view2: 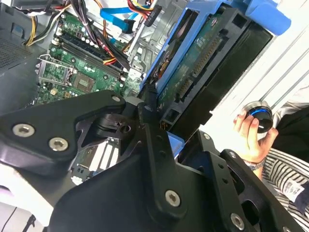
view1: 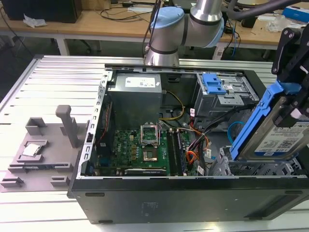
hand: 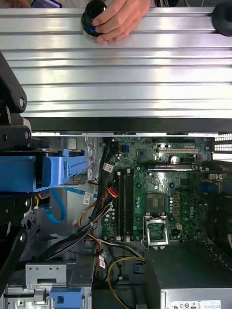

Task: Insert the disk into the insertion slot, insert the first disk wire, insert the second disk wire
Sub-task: 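Insert the disk into the insertion slot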

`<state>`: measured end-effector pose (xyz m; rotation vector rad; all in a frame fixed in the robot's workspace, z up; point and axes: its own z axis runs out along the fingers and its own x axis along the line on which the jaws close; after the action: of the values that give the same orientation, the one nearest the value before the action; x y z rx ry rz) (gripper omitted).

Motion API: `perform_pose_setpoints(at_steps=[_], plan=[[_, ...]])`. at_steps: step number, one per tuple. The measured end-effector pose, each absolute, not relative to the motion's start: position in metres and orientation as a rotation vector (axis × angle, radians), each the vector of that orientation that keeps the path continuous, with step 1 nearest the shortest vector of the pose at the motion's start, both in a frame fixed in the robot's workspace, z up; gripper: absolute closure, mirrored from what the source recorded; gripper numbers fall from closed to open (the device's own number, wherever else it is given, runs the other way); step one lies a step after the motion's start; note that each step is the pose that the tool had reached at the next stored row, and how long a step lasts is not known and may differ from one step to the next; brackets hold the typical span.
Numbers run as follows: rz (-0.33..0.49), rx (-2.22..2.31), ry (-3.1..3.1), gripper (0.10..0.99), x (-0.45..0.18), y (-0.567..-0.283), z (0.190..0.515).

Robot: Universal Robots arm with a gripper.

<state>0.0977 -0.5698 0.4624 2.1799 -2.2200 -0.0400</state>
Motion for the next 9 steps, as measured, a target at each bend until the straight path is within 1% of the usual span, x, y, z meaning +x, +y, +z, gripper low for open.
perform_pose_setpoints(at_steps=[6, 9], plan=[[-0.040, 2.180, -2.220, 0.722, 0.096, -0.556, 0.459], [-0.039, 2.179, -2.220, 0.722, 0.097, -0.555, 0.453]])
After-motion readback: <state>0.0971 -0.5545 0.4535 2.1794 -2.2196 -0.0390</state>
